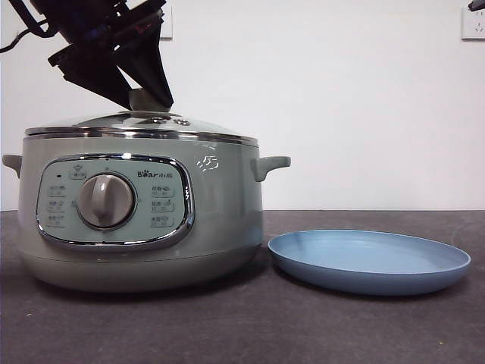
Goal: Take the pumpkin out from the steamer,put the pumpkin in the blue plate,close the lid
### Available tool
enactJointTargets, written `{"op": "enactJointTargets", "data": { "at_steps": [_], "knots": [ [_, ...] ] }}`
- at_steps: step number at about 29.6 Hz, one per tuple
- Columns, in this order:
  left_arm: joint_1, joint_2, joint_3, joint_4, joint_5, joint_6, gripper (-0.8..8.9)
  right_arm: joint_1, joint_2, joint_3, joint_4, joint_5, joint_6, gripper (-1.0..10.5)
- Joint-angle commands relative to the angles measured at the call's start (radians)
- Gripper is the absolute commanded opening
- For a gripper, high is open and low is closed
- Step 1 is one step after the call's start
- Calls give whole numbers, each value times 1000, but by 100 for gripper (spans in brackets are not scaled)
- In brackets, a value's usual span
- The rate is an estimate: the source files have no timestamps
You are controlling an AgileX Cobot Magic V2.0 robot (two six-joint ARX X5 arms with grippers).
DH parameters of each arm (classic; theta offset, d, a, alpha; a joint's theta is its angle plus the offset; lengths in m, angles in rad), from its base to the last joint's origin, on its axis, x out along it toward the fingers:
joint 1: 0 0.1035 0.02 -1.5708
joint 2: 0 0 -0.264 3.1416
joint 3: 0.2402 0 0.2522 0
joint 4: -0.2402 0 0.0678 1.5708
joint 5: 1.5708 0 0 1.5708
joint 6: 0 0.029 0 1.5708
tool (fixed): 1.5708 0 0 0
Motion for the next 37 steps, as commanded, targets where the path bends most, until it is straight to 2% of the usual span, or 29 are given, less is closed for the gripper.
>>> {"op": "enactJointTargets", "data": {
  "at_steps": [1, 9, 15, 18, 26, 33, 37],
  "knots": [
    [0, 6, 1, 7, -6, 15, -9, 0, 0, 2, 2, 0, -2, 533],
    [0, -19, 1, 53, -9, 9, -9, 0, 1, 2, 7, -1, -2, 533],
    [0, -122, 1, 62, -14, 4, -9, 8, 23, 2, 43, -11, -3, 533],
    [0, -199, 1, 60, -49, 3, -9, 34, 52, 3, 76, -11, -3, 533],
    [0, -430, 1, 14, -205, 3, -9, 224, 229, 36, 179, 17, -16, 537],
    [0, -593, 1, -66, -401, 4, -9, 440, 491, 225, 131, 193, -93, 541],
    [0, -666, 1, -114, -499, 5, -9, 549, 694, 432, 3, 274, -126, 542]
  ]
}}
